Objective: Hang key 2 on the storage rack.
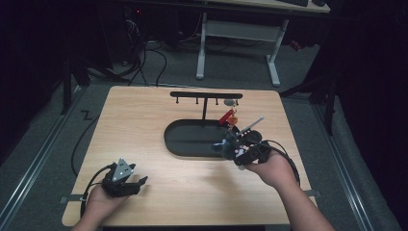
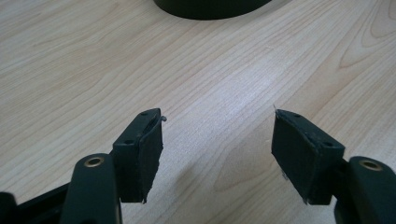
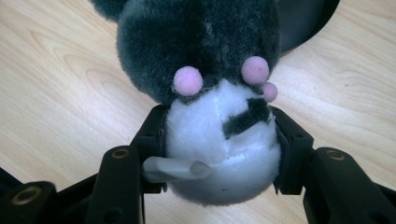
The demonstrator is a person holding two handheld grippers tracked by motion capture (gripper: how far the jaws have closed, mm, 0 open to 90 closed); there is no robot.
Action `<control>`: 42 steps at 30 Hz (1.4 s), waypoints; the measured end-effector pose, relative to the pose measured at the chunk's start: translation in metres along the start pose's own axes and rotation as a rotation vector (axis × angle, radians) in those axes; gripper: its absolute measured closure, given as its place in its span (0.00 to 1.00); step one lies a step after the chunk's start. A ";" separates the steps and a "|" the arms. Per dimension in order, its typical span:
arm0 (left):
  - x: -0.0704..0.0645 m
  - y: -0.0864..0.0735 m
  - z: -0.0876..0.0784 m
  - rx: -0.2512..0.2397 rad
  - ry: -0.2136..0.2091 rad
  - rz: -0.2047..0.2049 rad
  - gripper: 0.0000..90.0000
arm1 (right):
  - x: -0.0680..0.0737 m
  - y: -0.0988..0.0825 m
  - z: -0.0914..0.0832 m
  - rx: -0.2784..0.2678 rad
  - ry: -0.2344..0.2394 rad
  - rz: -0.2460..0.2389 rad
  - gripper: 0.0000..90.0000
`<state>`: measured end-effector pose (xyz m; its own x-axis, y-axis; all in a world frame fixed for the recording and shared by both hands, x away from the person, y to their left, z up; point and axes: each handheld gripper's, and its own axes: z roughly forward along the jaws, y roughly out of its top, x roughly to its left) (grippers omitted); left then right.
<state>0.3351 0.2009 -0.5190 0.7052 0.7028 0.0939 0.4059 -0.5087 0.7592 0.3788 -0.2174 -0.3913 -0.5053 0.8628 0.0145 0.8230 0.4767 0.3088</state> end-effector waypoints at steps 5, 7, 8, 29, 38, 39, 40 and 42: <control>0.001 -0.003 -0.007 0.001 0.000 -0.005 0.38 | 0.001 0.008 -0.006 0.003 -0.007 0.005 0.55; 0.002 -0.003 -0.008 -0.007 0.004 -0.009 0.38 | 0.002 0.012 -0.009 0.003 -0.014 0.006 0.55; 0.002 -0.002 -0.009 -0.011 0.003 -0.014 0.38 | 0.002 0.015 -0.011 0.000 -0.018 0.007 0.55; 0.000 -0.003 -0.008 0.009 -0.013 0.000 0.39 | -0.012 0.065 -0.042 -0.035 -0.085 0.040 0.55; 0.003 -0.004 -0.009 0.002 -0.012 -0.009 0.39 | -0.017 0.077 -0.055 -0.050 -0.109 0.053 0.55; 0.003 -0.004 -0.009 0.003 -0.011 -0.010 0.39 | -0.016 0.079 -0.056 -0.048 -0.113 0.059 0.55; 0.003 -0.004 -0.009 0.003 -0.011 -0.011 0.39 | -0.016 0.080 -0.056 -0.052 -0.118 0.060 0.55; 0.004 -0.004 -0.010 0.004 -0.014 -0.017 0.39 | -0.015 0.084 -0.058 -0.054 -0.119 0.062 0.55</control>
<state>0.3305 0.2105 -0.5150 0.7061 0.7045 0.0720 0.4203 -0.4987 0.7580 0.4408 -0.2004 -0.3105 -0.4166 0.9058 -0.0768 0.8351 0.4147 0.3615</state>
